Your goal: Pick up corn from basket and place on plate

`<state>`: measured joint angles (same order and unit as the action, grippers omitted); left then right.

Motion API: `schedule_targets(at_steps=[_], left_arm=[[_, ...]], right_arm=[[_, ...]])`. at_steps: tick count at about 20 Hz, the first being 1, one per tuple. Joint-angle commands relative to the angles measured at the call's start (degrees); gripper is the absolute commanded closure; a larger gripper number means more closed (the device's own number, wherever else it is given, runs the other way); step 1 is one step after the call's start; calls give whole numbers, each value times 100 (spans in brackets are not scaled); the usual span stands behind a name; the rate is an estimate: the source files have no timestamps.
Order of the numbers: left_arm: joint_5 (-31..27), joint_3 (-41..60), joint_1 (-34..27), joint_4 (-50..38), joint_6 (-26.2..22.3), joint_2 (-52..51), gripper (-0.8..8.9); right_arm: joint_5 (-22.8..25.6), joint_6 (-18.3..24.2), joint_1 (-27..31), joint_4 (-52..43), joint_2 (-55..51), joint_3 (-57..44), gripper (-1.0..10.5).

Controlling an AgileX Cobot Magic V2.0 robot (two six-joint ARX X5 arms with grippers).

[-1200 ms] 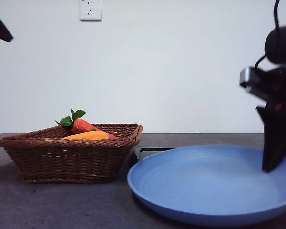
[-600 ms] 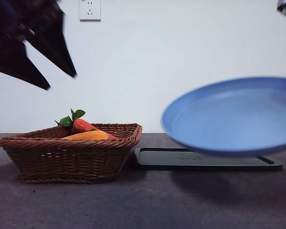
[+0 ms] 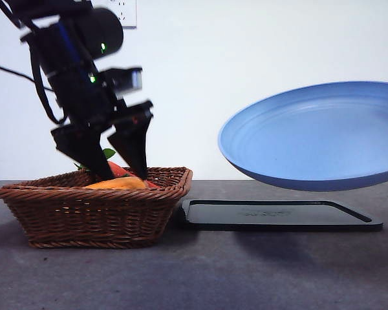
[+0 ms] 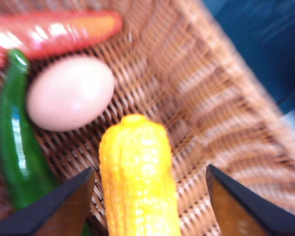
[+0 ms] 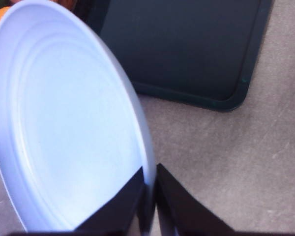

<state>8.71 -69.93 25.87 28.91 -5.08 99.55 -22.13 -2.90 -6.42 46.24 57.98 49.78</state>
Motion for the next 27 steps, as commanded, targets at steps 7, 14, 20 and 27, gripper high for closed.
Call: schedule_targets(at_steps=[7, 14, 20, 27], left_arm=[[-199, -127, 98, -63, -175, 627, 469], [-190, -256, 197, 160, -129, 575, 611], [343, -955, 197, 680, 35, 184, 611], [2601, -1416, 461, 457, 490, -199, 611]], right_arm=[[-35, -79, -7, -76, 31, 133, 944], [-35, -101, -7, -101, 37, 133, 944], [-87, -330, -9, -269, 195, 131, 944], [-870, -776, -9, -815, 1233, 133, 944]])
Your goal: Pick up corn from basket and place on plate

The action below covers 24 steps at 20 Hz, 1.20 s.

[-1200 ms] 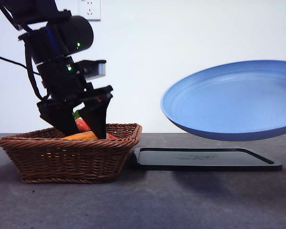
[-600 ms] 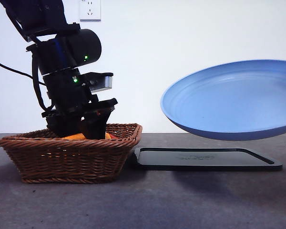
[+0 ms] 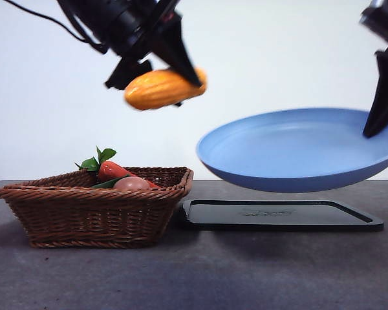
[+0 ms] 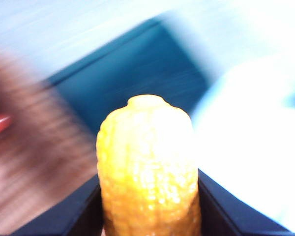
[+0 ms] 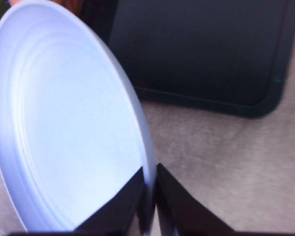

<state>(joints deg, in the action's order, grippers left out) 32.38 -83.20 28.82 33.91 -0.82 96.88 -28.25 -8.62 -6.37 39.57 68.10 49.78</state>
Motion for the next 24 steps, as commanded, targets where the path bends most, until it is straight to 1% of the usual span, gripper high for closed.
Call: schedule_targets(at_steps=[1, 4, 5, 7, 8, 10, 11, 13, 17, 18, 22, 24], left_arm=[[240, -90, 264, -46, 44, 72, 611], [164, -90, 699, -120, -254, 212, 611], [70, -90, 820, -153, -352, 269, 611], [-306, -90, 1058, -214, -529, 400, 611], [-457, -90, 1154, -243, -619, 474, 611], [-721, -90, 1279, -291, -647, 616, 609], [-756, -90, 1314, -308, -651, 675, 608], [-758, -90, 1362, -330, -647, 769, 601], [-754, -90, 1423, -280, -638, 804, 483], [-752, -92, 1436, -280, -612, 800, 470], [-706, -186, 1434, -173, -409, 765, 470], [-632, -273, 1434, -109, -407, 717, 470]], right_arm=[[-442, -275, -13, -234, 365, 131, 944], [-964, -496, -13, -535, 739, 133, 944], [-1108, -549, -13, -623, 800, 133, 944], [-1244, -621, -13, -739, 828, 133, 944], [-1250, -627, -13, -754, 828, 133, 944], [-1257, -621, -11, -748, 828, 133, 944], [-1261, -621, -13, -748, 828, 133, 944], [-1270, -614, -13, -750, 828, 133, 944], [-1266, -595, -11, -750, 828, 133, 944], [-1259, -595, -11, -756, 828, 133, 944], [-1217, -597, 0, -807, 828, 133, 944], [-1165, -597, 0, -831, 831, 133, 944]])
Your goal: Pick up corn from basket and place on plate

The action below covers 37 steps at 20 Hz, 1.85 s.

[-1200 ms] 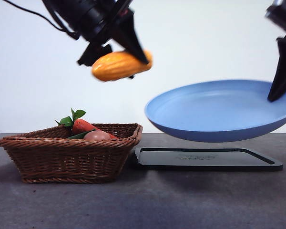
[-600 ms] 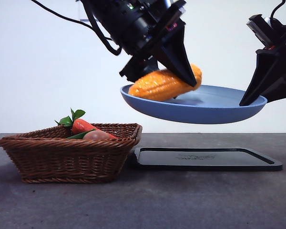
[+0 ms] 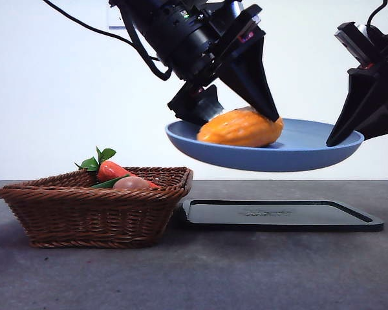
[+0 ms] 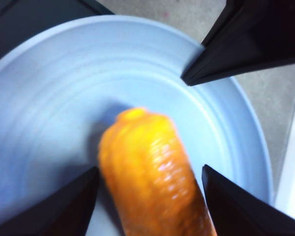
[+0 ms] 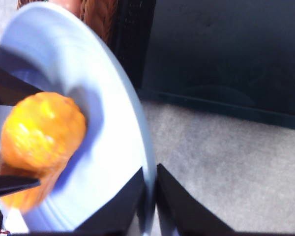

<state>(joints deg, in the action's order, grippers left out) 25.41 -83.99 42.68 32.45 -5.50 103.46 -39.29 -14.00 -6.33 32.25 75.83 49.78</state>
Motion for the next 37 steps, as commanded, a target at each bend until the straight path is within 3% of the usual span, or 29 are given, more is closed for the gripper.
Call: schedule_targets(at_steps=[1, 12, 18, 25, 34, 37], left_arm=[[85, -280, 48, 131, 61, 24, 470], [138, -1539, -68, 1325, 17, -498, 475], [138, -1987, -181, 1823, 17, -791, 475], [138, -2055, -184, 2050, 17, -874, 475], [138, -2055, -184, 2024, -4, -874, 475], [136, -2055, -186, 2024, -2, -874, 475]], right_arm=[[24, -59, 2, -118, 57, 133, 944], [184, -269, 481, -894, 796, 162, 944], [203, -330, 734, -874, 1980, 1036, 944], [376, -352, 721, -245, 3261, 2404, 944], [501, -337, 688, -179, 3615, 2481, 944], [492, -332, 688, -31, 3615, 2481, 837]])
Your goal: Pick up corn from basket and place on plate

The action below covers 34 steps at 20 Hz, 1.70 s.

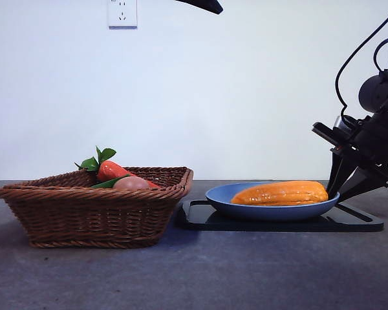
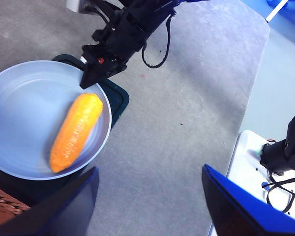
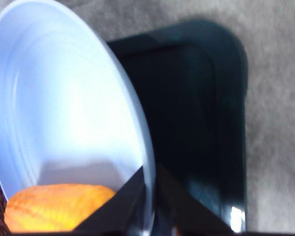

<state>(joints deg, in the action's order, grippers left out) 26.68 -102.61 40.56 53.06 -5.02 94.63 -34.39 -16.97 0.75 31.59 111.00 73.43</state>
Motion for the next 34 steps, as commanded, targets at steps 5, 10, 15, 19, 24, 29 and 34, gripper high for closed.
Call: schedule_targets(at_steps=[5, 10, 15, 19, 24, 29, 34], left_arm=[[9, -192, 26, -28, -50, 9, 475], [9, -192, -24, -26, -50, 9, 475], [7, -192, -116, 28, -48, 9, 475], [7, -192, -199, 238, -48, 9, 477], [4, -192, -348, 737, -92, 9, 564], [4, -192, -396, 1045, -251, 9, 805], [4, -192, -396, 1117, -328, 11, 806]], right_arm=[[-9, 7, 9, 166, -22, 116, 761], [343, 212, 179, 407, -946, 116, 761], [409, 898, 120, 1279, -2400, 116, 761], [457, 1493, -531, 2253, -3464, 114, 761], [1043, 1508, -1316, 2745, -4190, -118, 762], [1054, 1530, -1681, 2660, -4304, -570, 946], [1034, 1488, -1759, 2398, -4304, -586, 945]])
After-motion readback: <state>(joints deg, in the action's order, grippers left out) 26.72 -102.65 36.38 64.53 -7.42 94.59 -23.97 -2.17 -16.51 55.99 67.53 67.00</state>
